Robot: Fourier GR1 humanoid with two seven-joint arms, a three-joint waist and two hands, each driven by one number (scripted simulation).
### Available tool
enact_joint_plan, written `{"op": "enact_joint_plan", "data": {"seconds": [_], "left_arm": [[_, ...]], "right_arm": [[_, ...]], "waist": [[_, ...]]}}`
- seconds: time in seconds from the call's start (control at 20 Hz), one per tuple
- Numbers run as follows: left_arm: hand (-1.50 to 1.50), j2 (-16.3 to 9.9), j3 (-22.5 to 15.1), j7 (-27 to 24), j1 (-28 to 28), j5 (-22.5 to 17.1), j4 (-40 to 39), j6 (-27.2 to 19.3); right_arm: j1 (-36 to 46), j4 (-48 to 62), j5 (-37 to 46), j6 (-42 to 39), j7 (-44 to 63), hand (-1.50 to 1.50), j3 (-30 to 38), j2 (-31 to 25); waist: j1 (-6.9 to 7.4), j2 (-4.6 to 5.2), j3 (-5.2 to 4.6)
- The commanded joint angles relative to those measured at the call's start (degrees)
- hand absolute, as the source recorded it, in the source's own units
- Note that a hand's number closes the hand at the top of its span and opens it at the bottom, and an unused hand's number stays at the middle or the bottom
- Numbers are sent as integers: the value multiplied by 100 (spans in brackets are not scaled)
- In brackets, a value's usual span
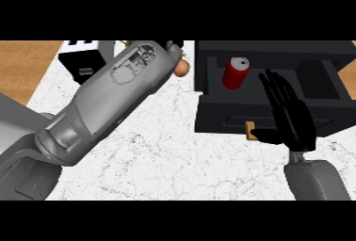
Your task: Pick up the can, place it into the drawer and close the drawer
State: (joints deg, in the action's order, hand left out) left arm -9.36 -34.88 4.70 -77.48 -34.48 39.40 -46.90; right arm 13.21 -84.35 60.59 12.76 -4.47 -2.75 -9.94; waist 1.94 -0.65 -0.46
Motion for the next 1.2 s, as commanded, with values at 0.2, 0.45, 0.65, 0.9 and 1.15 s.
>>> {"op": "enact_joint_plan", "data": {"seconds": [0.2,0.45,0.65,0.9,1.15], "left_arm": [[-150,-901,-29,698,419,173,1103,209],[-150,-1086,39,589,777,229,1375,323],[-150,-1419,-22,922,1034,289,1803,323],[-150,-1489,-67,1188,1276,428,2260,109],[-150,-1668,-9,1140,1648,520,2548,231]], "right_arm": [[856,1749,546,685,63,-150,155,232],[1478,2786,742,1337,-56,-150,469,191],[1873,3486,740,1771,-207,-150,705,155],[2580,4358,861,2347,-211,-150,938,188],[3496,5274,785,2656,-233,-150,1296,24]], "waist": [[111,44,49],[140,121,53],[220,108,56],[199,115,59],[194,153,59]]}}
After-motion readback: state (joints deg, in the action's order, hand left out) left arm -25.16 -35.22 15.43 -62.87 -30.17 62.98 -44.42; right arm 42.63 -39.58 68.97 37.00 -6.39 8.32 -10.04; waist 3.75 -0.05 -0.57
